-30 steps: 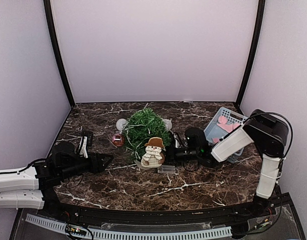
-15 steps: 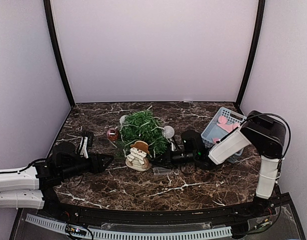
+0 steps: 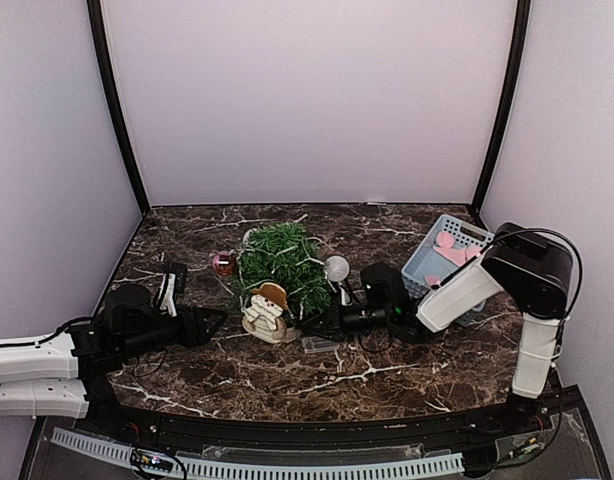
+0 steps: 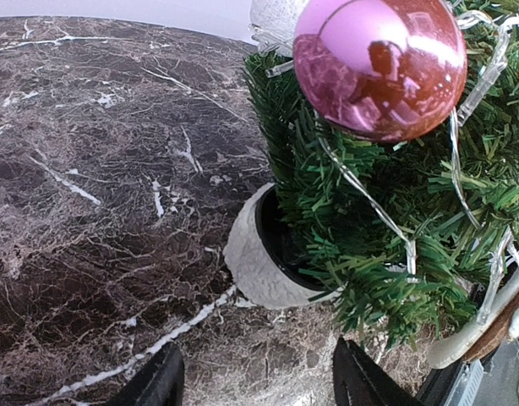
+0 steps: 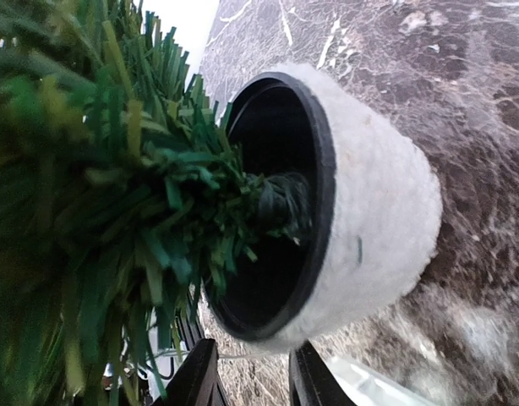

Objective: Decorate the small christmas tree
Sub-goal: Turn around the Christmas tree at the bin.

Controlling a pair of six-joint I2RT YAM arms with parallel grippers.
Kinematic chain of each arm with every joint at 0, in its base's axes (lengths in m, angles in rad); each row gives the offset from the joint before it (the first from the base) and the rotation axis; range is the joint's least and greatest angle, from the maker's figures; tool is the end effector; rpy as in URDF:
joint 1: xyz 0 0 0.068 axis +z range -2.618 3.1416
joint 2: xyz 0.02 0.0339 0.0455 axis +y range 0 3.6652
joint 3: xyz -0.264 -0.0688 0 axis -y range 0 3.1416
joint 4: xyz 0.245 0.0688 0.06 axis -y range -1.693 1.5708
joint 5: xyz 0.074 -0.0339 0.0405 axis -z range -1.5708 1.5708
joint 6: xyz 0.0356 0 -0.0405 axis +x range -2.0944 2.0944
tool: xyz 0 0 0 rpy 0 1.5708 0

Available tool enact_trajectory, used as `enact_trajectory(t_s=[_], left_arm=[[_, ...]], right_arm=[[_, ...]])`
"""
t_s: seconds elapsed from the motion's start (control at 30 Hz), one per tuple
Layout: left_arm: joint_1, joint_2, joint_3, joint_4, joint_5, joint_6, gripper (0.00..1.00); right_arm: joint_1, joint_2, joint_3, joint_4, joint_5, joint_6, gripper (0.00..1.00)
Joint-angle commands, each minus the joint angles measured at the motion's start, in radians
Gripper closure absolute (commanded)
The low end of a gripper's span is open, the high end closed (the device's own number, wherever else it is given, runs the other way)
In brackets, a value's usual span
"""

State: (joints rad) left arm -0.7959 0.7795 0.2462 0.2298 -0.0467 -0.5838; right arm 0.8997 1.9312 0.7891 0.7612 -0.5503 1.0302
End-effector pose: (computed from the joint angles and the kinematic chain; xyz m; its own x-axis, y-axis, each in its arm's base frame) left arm 0.1259 -0.1262 0.1934 -0.5507 -0.2246 -0.8039 0.4542 0.7274 -0.5144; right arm 0.2133 0.2985 0.1239 -0.9501 -0.0214 -0.3111 -0.3007 0.3267 0.8960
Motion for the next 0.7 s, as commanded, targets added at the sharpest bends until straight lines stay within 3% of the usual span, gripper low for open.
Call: enact_trajectory(t_s=[0.0, 0.23, 0.67], left_arm=[[-0.004, -0.018, 0.014, 0.001, -0.013, 0.007, 0.37], [-0.005, -0.034, 0.008, -0.007, -0.018, 0.006, 0.37], [-0.005, -0.051, 0.007, -0.022, -0.025, 0.004, 0.37]], right_arm=[[-0.011, -0.078, -0.051, 0.012, 0.040, -0.021, 0.69], [-0.063, -0.109, -0.101, 0.016, 0.055, -0.030, 0.69], [-0.082, -0.010, -0.009, 0.092, 0.011, -0.012, 0.69]])
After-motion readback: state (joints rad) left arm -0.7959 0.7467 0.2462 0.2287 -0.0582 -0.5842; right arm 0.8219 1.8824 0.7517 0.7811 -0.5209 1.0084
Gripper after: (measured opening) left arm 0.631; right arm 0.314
